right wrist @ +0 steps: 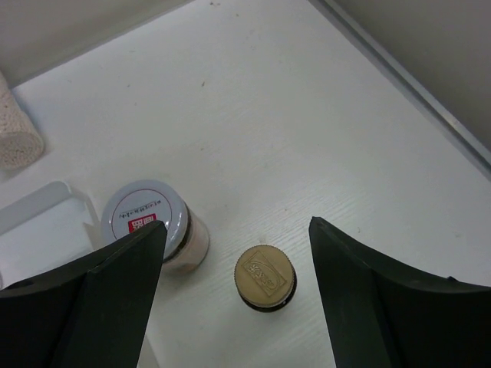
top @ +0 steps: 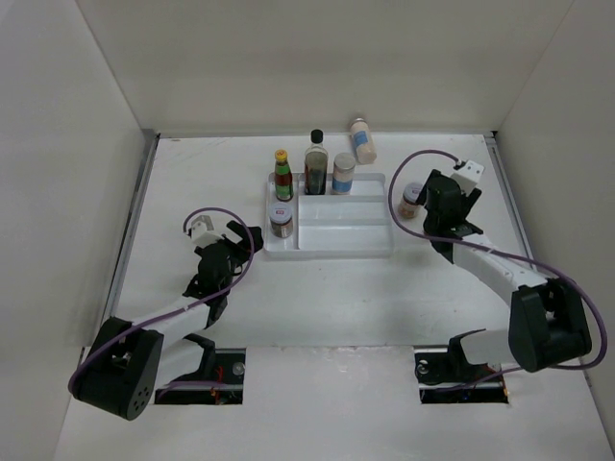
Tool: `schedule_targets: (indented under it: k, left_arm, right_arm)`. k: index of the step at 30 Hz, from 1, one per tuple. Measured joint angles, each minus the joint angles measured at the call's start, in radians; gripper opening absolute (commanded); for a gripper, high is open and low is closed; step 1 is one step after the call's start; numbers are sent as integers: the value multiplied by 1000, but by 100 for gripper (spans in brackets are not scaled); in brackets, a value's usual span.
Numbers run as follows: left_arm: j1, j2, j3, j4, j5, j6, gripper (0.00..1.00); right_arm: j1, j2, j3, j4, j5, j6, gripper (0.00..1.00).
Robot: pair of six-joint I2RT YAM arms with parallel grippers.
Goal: Organize the condiment bottles
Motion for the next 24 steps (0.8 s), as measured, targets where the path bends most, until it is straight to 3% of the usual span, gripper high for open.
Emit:
schedule_targets:
  k: [10, 16, 20, 24]
  left_arm:
    - [2, 0, 0, 0, 1, -1, 100]
    - [2, 1, 0, 0, 1, -2, 100]
    - [3, 1, 0, 0, 3, -2, 100]
    - [7, 0, 0, 0, 5, -2, 100]
  right_arm:
    - [-41, 90, 0, -11, -56, 50, 37]
    - [-6, 27, -7, -50, -14, 34, 30]
    - [122, -42, 23, -56, -3, 9, 30]
    - [273, 24, 145, -32, -48, 3, 30]
